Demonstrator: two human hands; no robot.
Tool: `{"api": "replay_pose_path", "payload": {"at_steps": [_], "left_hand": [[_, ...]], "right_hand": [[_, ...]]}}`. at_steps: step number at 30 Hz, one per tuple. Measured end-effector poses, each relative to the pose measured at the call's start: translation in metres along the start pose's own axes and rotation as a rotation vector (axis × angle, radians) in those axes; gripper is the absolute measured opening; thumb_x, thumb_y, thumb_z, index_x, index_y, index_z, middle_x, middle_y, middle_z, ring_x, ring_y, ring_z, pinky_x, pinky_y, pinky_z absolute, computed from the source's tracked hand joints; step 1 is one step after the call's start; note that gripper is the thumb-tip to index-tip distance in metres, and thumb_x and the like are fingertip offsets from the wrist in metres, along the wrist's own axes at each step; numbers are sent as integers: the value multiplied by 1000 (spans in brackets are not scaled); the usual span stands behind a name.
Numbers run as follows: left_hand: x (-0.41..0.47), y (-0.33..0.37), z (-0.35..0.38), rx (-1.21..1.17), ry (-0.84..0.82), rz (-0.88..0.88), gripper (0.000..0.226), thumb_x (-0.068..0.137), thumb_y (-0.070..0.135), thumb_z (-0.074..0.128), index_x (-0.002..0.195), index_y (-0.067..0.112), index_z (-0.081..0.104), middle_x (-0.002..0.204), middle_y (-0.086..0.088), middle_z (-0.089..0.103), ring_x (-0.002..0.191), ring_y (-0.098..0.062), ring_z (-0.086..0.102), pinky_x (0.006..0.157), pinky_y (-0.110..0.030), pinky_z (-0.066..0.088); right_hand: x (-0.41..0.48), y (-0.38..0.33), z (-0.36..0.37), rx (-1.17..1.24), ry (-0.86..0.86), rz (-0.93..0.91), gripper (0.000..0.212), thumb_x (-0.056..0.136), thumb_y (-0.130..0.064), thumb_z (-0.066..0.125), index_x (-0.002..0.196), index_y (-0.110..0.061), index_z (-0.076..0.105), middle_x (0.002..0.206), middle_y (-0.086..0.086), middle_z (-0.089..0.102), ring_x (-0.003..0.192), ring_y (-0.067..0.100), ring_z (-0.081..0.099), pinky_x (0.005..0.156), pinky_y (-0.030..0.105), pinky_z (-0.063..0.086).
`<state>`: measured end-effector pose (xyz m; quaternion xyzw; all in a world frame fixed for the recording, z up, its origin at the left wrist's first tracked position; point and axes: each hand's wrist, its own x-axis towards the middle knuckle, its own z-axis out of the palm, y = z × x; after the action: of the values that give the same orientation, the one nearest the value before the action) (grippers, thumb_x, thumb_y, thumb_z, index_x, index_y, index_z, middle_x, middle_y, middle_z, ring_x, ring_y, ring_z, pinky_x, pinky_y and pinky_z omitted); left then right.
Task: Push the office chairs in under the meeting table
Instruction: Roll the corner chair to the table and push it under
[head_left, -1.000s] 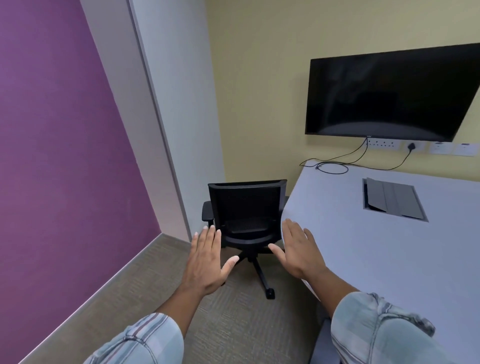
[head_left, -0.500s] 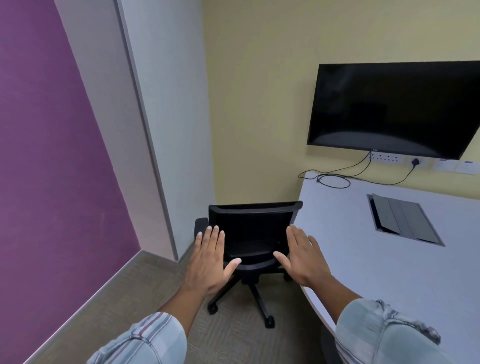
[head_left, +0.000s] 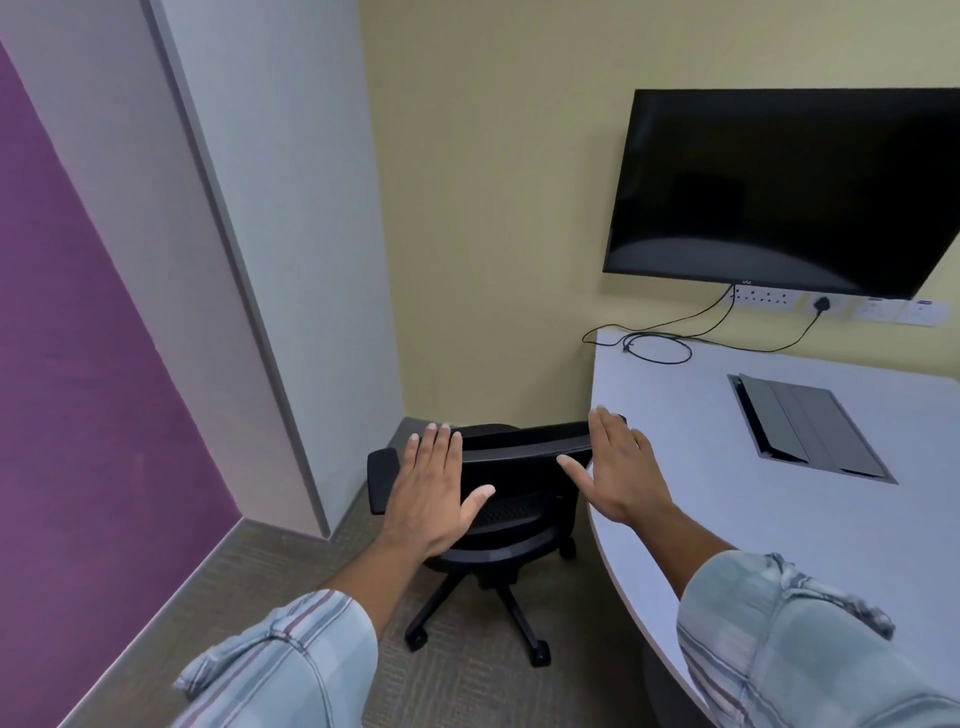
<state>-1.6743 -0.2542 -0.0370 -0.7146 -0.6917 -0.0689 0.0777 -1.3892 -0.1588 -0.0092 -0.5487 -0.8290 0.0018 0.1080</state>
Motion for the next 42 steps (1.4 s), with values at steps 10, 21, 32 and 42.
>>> {"api": "replay_pose_path", "payload": {"at_steps": [10, 21, 32, 42], "left_hand": [[91, -24, 40, -45, -155, -107, 121, 90, 89, -13, 173, 5, 14, 181, -18, 15, 169, -32, 8, 138, -49, 2], [135, -36, 77, -35, -136, -71, 95, 100, 87, 10, 156, 26, 57, 140, 4, 73, 127, -20, 68, 105, -46, 50], [134, -64, 73, -105, -82, -1, 103, 96, 88, 3, 143, 26, 70, 123, 10, 79, 111, -15, 73, 96, -43, 54], [143, -113, 73, -139, -102, 109, 76, 103, 82, 18, 134, 37, 71, 115, 19, 77, 99, -9, 71, 83, -36, 48]], "right_hand": [[104, 32, 28, -34, -142, -90, 135, 73, -100, -13, 169, -10, 15, 179, 11, 19, 164, 28, 18, 132, 47, 16], [154, 73, 73, -43, -216, -151, 117, 84, -100, 0, 159, -22, 46, 153, 1, 60, 136, 26, 58, 116, 46, 44], [149, 56, 80, -52, -188, -210, 94, 85, -98, -1, 97, -33, 65, 81, -13, 63, 71, 10, 57, 86, 35, 54], [142, 22, 81, -59, -217, -194, 93, 90, -96, 4, 94, -27, 67, 83, -8, 62, 79, 13, 57, 95, 42, 46]]}}
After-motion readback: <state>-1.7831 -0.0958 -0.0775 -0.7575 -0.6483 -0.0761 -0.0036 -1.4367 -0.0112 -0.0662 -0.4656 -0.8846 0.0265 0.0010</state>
